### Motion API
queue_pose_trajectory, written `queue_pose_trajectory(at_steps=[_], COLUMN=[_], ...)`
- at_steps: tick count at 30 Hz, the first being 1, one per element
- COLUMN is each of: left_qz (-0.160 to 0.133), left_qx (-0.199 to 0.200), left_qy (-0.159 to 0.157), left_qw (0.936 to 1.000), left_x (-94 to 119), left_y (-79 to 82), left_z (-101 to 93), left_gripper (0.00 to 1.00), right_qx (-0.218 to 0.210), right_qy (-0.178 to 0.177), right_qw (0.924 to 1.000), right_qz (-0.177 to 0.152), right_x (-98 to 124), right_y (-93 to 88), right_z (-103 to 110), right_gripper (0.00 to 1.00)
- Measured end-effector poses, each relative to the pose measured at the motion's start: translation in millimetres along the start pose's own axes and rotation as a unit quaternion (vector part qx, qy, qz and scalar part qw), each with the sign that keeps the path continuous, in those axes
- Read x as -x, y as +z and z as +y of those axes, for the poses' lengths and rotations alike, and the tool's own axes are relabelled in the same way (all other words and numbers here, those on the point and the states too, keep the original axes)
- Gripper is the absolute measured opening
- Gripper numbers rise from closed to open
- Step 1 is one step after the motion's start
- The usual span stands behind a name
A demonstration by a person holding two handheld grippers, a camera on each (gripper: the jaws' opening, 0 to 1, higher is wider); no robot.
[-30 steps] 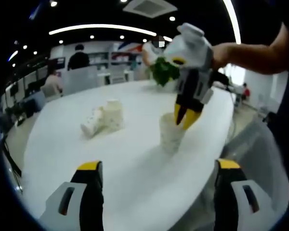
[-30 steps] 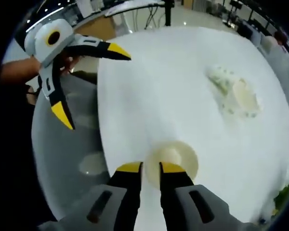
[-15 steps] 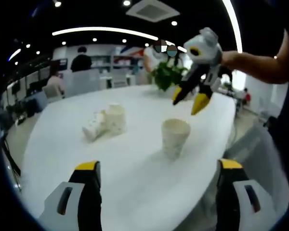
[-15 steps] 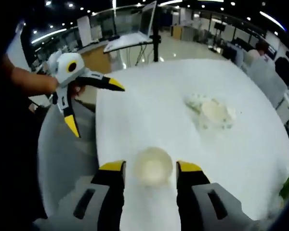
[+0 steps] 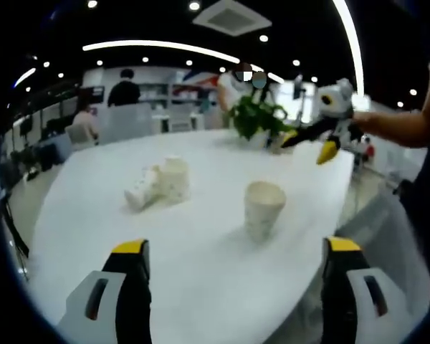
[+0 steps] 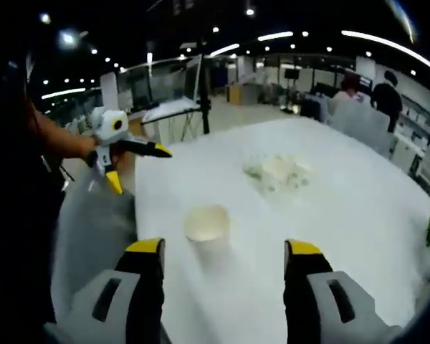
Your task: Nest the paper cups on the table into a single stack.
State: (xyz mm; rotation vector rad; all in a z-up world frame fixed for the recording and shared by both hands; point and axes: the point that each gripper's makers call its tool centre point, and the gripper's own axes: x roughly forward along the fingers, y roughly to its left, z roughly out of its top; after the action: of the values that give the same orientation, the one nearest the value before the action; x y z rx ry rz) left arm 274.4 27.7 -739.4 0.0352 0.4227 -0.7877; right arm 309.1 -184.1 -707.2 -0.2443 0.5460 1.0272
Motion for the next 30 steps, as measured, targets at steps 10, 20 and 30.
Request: queue_pose_trajectory(at_steps=[10,20,30], left_qz=[-0.031,-0.013,-0.024], left_qx=[0.008,-0.003,-0.005], left_qy=[0.016,0.027,0.037], left_qw=[0.9994,0.9995,0.999], left_x=[5,4,8], left_y=[10.6,5.1,8.0], left_z=[7.9,11.1,18.5], left_gripper=[0.98,0.98,0.98], right_qx=[-0.011,-0.025,-0.029], right_qy=[-0.058,-0.123,-0.119], right_qw=[0.9947,0.9873,0.9872], right_qz=[-0.083,-0.097,-0.103], right_x=[34,36,28], right_y=[-7.7,-36.8,-36.7], right_z=[-16,-31,-23], right_gripper=[0.77,1.0,1.0])
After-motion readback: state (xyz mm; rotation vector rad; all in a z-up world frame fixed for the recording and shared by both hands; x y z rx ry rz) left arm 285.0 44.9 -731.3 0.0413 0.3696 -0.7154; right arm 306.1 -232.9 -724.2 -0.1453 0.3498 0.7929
